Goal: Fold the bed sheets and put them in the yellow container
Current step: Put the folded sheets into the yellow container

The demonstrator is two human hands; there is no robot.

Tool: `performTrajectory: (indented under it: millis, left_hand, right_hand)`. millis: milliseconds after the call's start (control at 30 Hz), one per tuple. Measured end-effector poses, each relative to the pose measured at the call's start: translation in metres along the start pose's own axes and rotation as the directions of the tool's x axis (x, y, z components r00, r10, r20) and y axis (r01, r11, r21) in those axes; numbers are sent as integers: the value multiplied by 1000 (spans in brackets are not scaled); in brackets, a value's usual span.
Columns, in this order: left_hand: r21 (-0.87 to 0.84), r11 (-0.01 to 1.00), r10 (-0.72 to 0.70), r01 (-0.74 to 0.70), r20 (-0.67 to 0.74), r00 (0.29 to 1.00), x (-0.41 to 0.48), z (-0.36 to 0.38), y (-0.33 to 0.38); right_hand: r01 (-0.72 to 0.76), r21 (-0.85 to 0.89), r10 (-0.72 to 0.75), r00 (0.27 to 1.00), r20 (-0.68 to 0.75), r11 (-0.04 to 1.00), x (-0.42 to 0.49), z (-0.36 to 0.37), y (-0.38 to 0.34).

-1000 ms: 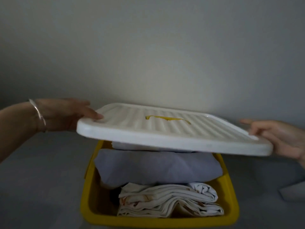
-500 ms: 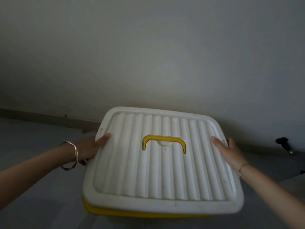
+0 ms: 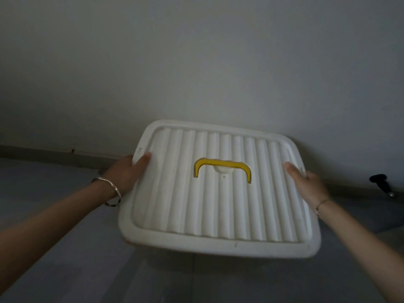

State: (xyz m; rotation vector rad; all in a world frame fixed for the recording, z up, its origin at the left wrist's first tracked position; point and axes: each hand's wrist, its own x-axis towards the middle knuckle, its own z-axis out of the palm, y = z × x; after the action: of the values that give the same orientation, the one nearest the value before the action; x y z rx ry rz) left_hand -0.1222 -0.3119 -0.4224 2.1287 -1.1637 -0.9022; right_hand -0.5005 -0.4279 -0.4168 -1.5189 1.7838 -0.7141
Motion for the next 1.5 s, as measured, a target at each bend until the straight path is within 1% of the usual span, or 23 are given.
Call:
performTrajectory:
  millis: [67, 100, 167, 233, 300, 367, 433, 500, 567, 633, 667, 700, 733, 767, 800, 833, 900, 967, 1033, 1200, 1333, 1433, 1500]
  left_hand:
    - [185, 983, 3, -5, 12, 1000, 5, -6, 3]
    - [360, 932, 68, -32, -88, 994, 7, -8, 9]
    - [594, 786, 361, -169, -220, 906, 4, 2, 33]
    - [666, 627, 595, -404, -74, 801, -2, 33, 68]
    - [674, 465, 741, -574, 59, 669, -6, 71, 104]
    - [597, 429, 722, -678, 224, 654, -7, 105, 128]
    - [550, 477, 580, -685, 388, 716, 1, 132, 128]
    - [587, 437, 553, -681, 422, 718, 7, 150, 117]
    - [605, 428, 582, -671, 383, 717, 11, 156, 105]
    - [594, 443, 579, -672, 383, 720, 11, 158, 103]
    - [592, 443, 578, -674, 386, 719, 11, 158, 103]
    - [588, 446, 583, -674, 381, 718, 10, 158, 103]
    - [587, 448, 589, -674, 374, 717, 10, 157, 103]
    - [585, 447, 597, -676, 368, 713, 10, 157, 105]
    - [585, 446, 603, -677, 363, 710, 10, 156, 104]
    - [581, 447, 609, -680, 360, 707, 11, 155, 105]
    - [577, 454, 614, -678, 349, 708, 10, 156, 106]
    - [578, 460, 617, -674, 338, 711, 10, 157, 106]
    - [580, 459, 614, -674, 341, 712, 10, 159, 105]
    - [587, 450, 614, -673, 343, 710, 9, 159, 104]
    - [569, 452, 614, -687, 360, 703, 11, 159, 105]
    - [476, 531, 632, -700, 328, 702, 13, 158, 106]
    - [421, 605, 619, -676, 286, 732, 13, 153, 107]
  right_hand:
    - [28, -26, -28, 1000, 8, 999, 3, 2, 5]
    - [34, -49, -33, 999, 10, 998, 4, 3, 7]
    - [40, -96, -38, 999, 26, 995, 6, 6, 9]
    - [26, -110, -22, 999, 36, 994, 7, 11, 8]
    - [7, -97, -5, 1000, 13, 995, 10, 15, 8]
    - [1, -122, -3, 1000, -20, 993, 13, 18, 14]
    - [1, -98, -5, 999, -38, 995, 17, 20, 24]
    - [9, -59, -13, 998, -68, 998, 18, 19, 32]
    - [28, -84, -35, 996, -78, 996, 14, 17, 37]
    - [-73, 32, 71, 996, 49, 997, 4, 9, 38]
    - [-208, 190, 168, 964, 208, 959, -3, 5, 35]
    - [-390, 299, 254, 878, 406, 871, -9, 2, 33]
    - [-518, 326, 297, 791, 536, 791, -13, -2, 31]
    - [-567, 330, 301, 746, 595, 755, -13, -6, 31]
    - [-558, 331, 303, 757, 579, 761, -13, -6, 30]
    - [-514, 349, 305, 808, 504, 784, -11, -6, 32]
    - [-345, 400, 260, 932, 252, 849, -11, -2, 35]
    - [-131, 357, 128, 991, 31, 925, -16, 3, 36]
    - [-15, 306, 31, 998, -46, 952, -19, 9, 40]
    - [95, 200, -50, 974, -220, 975, -17, 18, 47]
    - [119, 140, -85, 970, -229, 983, -19, 18, 45]
    - [153, -112, -173, 966, -193, 982, -21, 16, 36]
    - [333, -290, -386, 910, -148, 897, -23, 21, 17]
